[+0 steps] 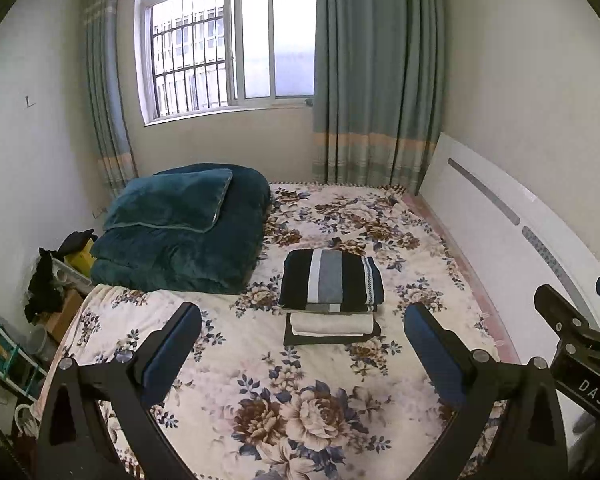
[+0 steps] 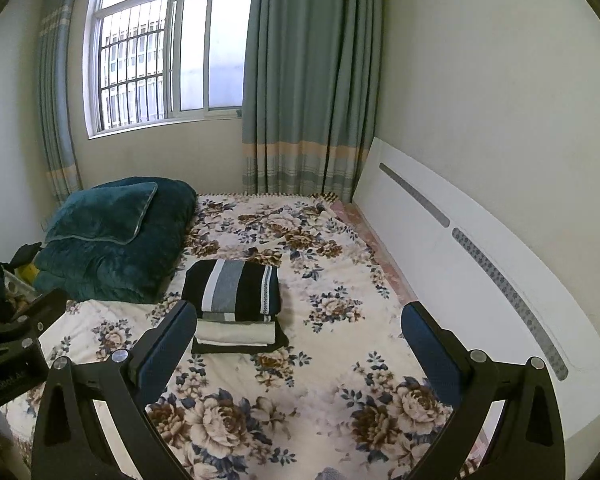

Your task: Fold small clothes

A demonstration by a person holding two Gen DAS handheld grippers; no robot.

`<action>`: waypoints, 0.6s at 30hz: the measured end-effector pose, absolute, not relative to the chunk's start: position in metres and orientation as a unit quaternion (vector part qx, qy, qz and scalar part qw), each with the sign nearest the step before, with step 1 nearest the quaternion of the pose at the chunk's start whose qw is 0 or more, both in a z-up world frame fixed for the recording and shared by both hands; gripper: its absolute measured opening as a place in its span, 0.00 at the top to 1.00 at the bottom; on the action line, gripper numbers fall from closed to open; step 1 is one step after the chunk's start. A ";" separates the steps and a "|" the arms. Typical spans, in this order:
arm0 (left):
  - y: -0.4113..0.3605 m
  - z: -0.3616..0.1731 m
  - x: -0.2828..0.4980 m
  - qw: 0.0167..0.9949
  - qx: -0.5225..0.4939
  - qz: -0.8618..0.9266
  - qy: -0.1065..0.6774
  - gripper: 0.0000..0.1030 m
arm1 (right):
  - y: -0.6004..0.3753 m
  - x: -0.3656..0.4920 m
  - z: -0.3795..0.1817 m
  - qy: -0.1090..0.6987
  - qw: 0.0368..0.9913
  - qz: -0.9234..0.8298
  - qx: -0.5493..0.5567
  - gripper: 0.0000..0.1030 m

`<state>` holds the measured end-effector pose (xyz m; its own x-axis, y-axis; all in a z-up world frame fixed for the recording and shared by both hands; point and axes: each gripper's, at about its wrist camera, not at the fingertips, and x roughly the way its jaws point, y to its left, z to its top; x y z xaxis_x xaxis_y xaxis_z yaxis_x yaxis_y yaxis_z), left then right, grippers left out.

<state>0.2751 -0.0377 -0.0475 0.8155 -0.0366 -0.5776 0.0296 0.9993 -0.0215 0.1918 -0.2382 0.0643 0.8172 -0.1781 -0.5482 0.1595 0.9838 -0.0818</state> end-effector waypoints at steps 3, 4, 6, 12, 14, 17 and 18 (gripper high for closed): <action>-0.036 -0.047 0.272 0.954 -0.008 -0.011 0.300 0.00 | -0.240 0.191 0.064 0.290 0.953 -0.088 -0.015 0.00; -0.037 -0.047 0.273 0.954 -0.007 -0.009 0.300 0.00 | -0.240 0.191 0.064 0.289 0.953 -0.088 -0.017 0.00; -0.036 -0.048 0.271 0.954 -0.008 -0.006 0.301 0.00 | -0.242 0.190 0.063 0.290 0.953 -0.088 -0.017 0.00; -0.035 -0.050 0.267 0.953 -0.011 0.007 0.303 0.00 | -0.244 0.189 0.059 0.296 0.951 -0.081 -0.019 0.00; -0.035 -0.050 0.266 0.953 -0.010 0.008 0.303 0.00 | -0.243 0.191 0.059 0.298 0.951 -0.077 -0.020 0.00; -0.035 -0.049 0.265 0.953 -0.010 0.009 0.302 0.00 | -0.244 0.190 0.058 0.298 0.952 -0.074 -0.020 0.00; -0.035 -0.049 0.264 0.953 -0.010 0.010 0.301 0.00 | -0.244 0.191 0.058 0.297 0.952 -0.072 -0.020 0.00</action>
